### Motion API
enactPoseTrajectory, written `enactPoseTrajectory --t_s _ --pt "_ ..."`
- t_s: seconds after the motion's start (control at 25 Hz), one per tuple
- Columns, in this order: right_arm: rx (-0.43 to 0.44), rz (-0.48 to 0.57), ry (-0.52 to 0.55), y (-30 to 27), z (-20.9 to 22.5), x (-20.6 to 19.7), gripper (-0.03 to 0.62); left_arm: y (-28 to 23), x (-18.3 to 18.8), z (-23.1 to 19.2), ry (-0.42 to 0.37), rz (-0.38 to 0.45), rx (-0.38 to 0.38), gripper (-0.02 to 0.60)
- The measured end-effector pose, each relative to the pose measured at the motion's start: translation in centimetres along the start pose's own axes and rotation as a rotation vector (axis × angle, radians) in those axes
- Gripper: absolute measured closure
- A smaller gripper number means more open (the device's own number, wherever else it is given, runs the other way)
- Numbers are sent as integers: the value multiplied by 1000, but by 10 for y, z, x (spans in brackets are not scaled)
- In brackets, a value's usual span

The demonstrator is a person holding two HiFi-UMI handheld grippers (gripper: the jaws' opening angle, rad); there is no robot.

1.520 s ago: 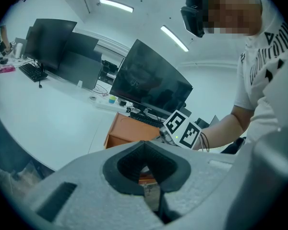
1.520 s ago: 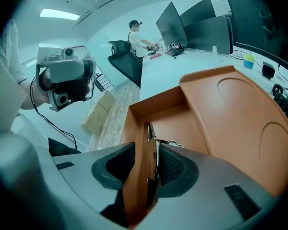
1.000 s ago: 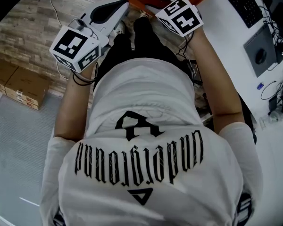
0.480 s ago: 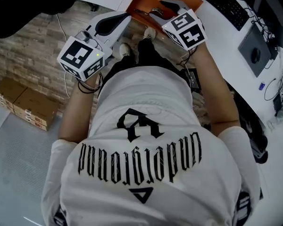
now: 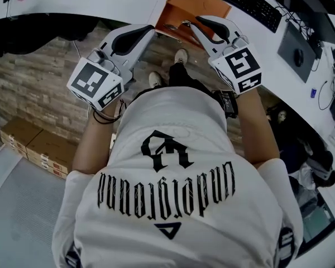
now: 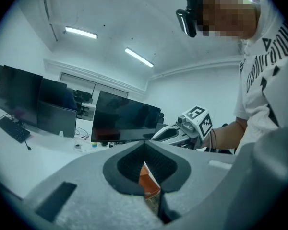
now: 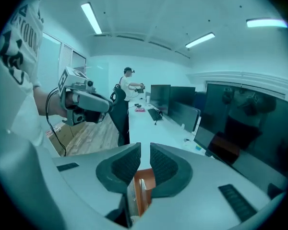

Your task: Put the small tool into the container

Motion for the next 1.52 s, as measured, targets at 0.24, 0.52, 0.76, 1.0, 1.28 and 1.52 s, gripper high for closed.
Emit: enactPoseTrajectory --t_s 0.24,0.52,0.76,1.0,1.28,1.52 --pt "-61 92 50 27 -43 28 562 26 30 24 -46 48 -65 568" --pt "-80 179 88 50 -85 51 579 55 51 43 -83 105 -86 568" --pt "-104 183 90 54 -94 64 579 70 55 43 -63 118 -103 569" --pt "-156 182 84 86 -92 71 579 80 64 52 -63 138 -137 568" --pt "-159 197 118 111 -100 76 579 86 69 70 -28 169 -125 568" --pt "-155 221 117 142 -100 74 579 87 65 101 -28 162 -113 569"
Point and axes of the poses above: the fingertips, and each gripper's own axes: y backward along the fingers, z to its right, x out of its top, the point moved 8 cm from there along y, backward along the fingers, and after that the axes turned 15 degrees about z, right-handed, at the moved point
